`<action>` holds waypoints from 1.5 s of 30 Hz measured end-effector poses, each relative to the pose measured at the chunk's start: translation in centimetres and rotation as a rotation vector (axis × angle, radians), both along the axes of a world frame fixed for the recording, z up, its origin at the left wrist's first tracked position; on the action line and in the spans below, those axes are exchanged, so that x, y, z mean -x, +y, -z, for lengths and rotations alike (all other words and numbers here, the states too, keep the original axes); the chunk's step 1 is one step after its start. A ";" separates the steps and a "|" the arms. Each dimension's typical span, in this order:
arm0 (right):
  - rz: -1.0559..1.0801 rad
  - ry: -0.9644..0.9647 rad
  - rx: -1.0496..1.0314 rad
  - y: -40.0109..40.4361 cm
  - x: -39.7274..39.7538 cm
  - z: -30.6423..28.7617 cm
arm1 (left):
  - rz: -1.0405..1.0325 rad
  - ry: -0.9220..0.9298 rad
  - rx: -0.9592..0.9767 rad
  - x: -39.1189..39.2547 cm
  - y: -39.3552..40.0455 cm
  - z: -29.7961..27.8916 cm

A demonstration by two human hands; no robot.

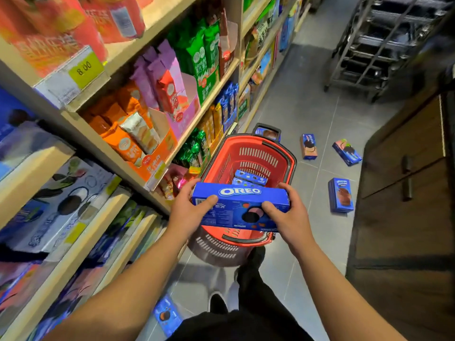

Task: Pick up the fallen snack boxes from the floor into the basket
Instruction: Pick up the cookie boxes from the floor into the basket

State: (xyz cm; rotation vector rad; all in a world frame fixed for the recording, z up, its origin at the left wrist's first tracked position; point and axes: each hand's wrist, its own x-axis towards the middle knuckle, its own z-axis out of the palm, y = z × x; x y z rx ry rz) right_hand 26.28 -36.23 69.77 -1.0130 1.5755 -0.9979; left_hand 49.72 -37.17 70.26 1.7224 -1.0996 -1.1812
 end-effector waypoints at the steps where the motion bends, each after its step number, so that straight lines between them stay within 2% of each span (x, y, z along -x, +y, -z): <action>1: 0.007 0.000 -0.004 -0.7 0.3 0.5 | 0.019 -0.025 -0.011 0.1 -1.0 0.4; 10: 0.110 0.025 -0.157 -9.0 3.5 6.7 | 0.163 -0.178 -0.179 3.4 -11.7 5.3; 16: 0.110 0.067 -0.261 -13.1 4.3 12.7 | 0.291 -0.441 -0.220 4.7 -17.1 11.1; 18: 0.109 0.095 -0.295 -14.0 4.2 15.2 | 0.313 -0.462 -0.239 4.8 -18.2 13.4; 24: 0.153 0.125 -0.444 -17.0 2.9 27.1 | 0.402 -0.482 -0.309 4.3 -21.9 25.7; 28: 0.106 0.170 -0.548 -18.1 1.8 35.5 | 0.465 -0.489 -0.417 3.5 -24.0 35.0; 35: 0.081 0.240 -0.583 -21.7 0.9 48.4 | 0.386 -0.417 -0.547 3.6 -26.2 48.9; 42: 0.159 0.245 -0.592 -24.3 -0.7 59.6 | 0.365 -0.422 -0.466 3.7 -28.8 59.4; 45: 0.201 0.275 -0.569 -24.3 -1.0 62.2 | 0.352 -0.433 -0.386 4.1 -29.3 62.4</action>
